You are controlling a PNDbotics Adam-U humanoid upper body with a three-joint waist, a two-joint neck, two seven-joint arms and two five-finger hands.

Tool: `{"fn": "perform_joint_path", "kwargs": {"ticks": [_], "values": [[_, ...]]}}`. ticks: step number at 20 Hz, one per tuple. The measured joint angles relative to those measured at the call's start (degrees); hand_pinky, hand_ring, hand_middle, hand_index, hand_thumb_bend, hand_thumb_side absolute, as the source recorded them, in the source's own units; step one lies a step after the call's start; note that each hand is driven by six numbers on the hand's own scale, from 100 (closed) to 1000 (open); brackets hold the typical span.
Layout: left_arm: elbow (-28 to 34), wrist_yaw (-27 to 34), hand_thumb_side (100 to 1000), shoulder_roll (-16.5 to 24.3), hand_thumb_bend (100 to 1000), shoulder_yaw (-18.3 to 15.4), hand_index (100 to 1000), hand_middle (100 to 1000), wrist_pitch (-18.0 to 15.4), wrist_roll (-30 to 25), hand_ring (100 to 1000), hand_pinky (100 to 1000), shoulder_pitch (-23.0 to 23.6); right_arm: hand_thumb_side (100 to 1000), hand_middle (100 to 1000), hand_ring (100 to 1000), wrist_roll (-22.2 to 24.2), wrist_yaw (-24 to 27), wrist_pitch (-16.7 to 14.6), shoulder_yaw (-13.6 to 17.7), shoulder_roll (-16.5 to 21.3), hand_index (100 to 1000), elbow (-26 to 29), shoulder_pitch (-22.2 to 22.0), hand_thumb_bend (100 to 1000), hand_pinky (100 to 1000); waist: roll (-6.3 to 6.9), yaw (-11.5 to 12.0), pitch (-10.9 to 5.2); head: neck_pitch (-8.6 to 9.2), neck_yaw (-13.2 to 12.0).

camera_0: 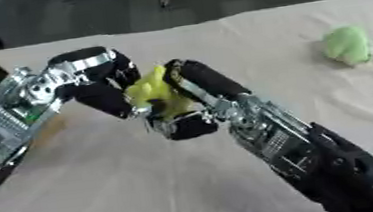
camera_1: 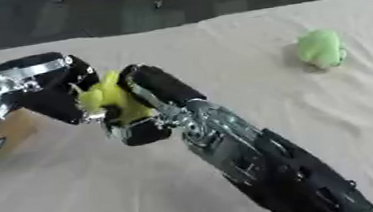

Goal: Pick up the objects with one hand, pass them to the other hand, and then place them into the box on the other side of the table.

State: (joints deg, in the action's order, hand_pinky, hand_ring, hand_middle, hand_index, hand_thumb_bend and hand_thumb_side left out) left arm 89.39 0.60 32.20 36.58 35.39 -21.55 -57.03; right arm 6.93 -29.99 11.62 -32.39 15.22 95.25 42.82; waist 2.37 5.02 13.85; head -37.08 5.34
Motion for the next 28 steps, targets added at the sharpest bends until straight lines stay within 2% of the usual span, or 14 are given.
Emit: {"fn": "perform_joint_path", "kwargs": {"ticks": [6,11,20,24,28], "values": [[0.1,-0.57,167,0.01,167,0.01,415,444,0.54,0.04,570,546,0.11,196,457,554,-0.53,1.12,0.69,0.01,0.11,616,-0.01,-0.16,295,695,-0.13,0.03,0.0,0.0,-0.15],[0.36,-0.66,167,0.05,148,0.0,384,409,0.53,0.58,553,533,0.55,261,489,576,-1.77,2.66,1.52,0.0,0.11,652,0.0,-0.49,380,705,-0.13,0.03,0.0,0.0,-0.19],[1.69,-0.56,171,1.16,124,-0.08,351,365,-0.34,2.11,531,504,1.63,311,529,608,-3.78,5.07,2.72,-0.18,0.12,698,0.22,-0.8,396,720,-0.24,0.01,-0.01,0.0,-0.19],[2.71,-0.32,175,2.1,106,-0.66,349,360,-0.63,3.07,529,498,2.29,373,592,654,-4.13,5.4,2.92,-0.33,0.18,738,0.77,-1.03,434,743,-0.28,0.0,-0.01,0.0,-0.19],[3.13,-0.21,171,3.71,107,-1.23,349,360,-0.64,4.02,529,497,3.31,465,707,716,-4.43,5.61,3.17,-0.36,0.71,799,1.77,-1.08,503,764,-0.33,0.0,-0.02,0.0,-0.19]]}}
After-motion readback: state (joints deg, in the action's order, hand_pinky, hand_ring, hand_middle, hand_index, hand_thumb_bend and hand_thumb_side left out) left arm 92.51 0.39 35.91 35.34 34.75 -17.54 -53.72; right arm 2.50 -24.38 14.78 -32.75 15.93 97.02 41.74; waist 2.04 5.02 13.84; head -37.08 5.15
